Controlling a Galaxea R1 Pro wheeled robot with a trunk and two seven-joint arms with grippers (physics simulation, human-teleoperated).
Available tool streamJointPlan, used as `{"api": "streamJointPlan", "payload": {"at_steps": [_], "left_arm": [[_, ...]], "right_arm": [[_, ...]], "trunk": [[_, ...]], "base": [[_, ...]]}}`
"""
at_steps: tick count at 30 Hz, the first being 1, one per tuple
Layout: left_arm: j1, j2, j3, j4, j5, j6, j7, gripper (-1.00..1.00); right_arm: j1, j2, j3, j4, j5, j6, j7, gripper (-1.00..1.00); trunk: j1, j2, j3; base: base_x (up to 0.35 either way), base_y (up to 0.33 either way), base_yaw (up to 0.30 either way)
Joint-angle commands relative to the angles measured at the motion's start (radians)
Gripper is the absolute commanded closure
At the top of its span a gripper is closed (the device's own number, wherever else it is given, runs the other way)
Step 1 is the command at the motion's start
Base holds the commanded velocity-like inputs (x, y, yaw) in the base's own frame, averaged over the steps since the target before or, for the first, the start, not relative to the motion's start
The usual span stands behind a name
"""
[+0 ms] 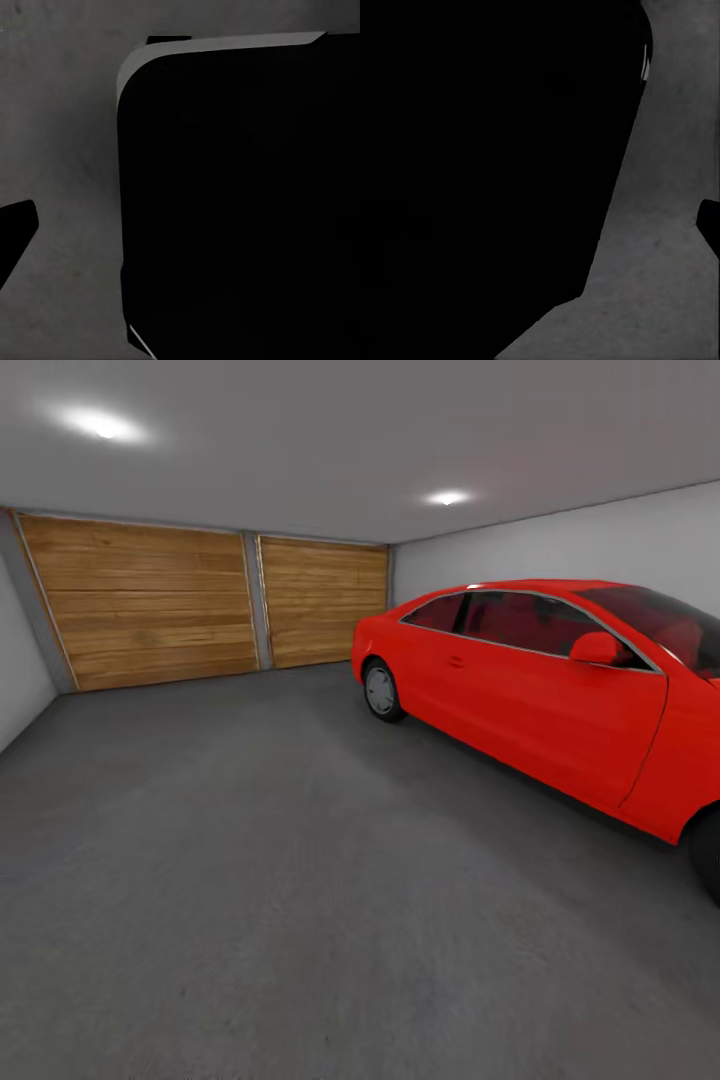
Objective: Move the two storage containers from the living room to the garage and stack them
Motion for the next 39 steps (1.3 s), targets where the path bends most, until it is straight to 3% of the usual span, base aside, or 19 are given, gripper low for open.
{"api": "streamJointPlan", "payload": {"at_steps": [1, 2, 3, 39], "left_arm": [[0.000, 0.000, 0.000, 0.000, 0.000, -0.002, 0.000, -1.00], [0.000, 0.000, 0.000, 0.000, 0.000, -0.002, 0.000, -1.00], [0.000, 0.000, 0.000, 0.000, 0.000, -0.002, 0.000, -1.00], [0.000, 0.000, 0.000, 0.000, 0.000, -0.002, 0.000, -1.00]], "right_arm": [[0.000, 0.000, 0.011, 0.000, -0.001, 0.000, 0.001, -1.00], [0.000, 0.000, 0.016, 0.000, -0.001, 0.000, 0.001, -1.00], [0.000, 0.000, 0.303, 0.000, -0.001, 0.000, 0.001, -1.00], [0.000, 0.000, 0.304, 0.000, -0.001, -0.028, -0.010, -1.00]], "trunk": [[0.000, 0.000, -0.001], [0.000, 0.000, -0.001], [0.000, 0.000, -0.001], [0.000, 0.000, -0.001]], "base": [[0.000, 0.000, 0.277], [0.000, 0.000, 0.277], [0.000, 0.000, 0.277], [0.000, 0.000, 0.277]]}}
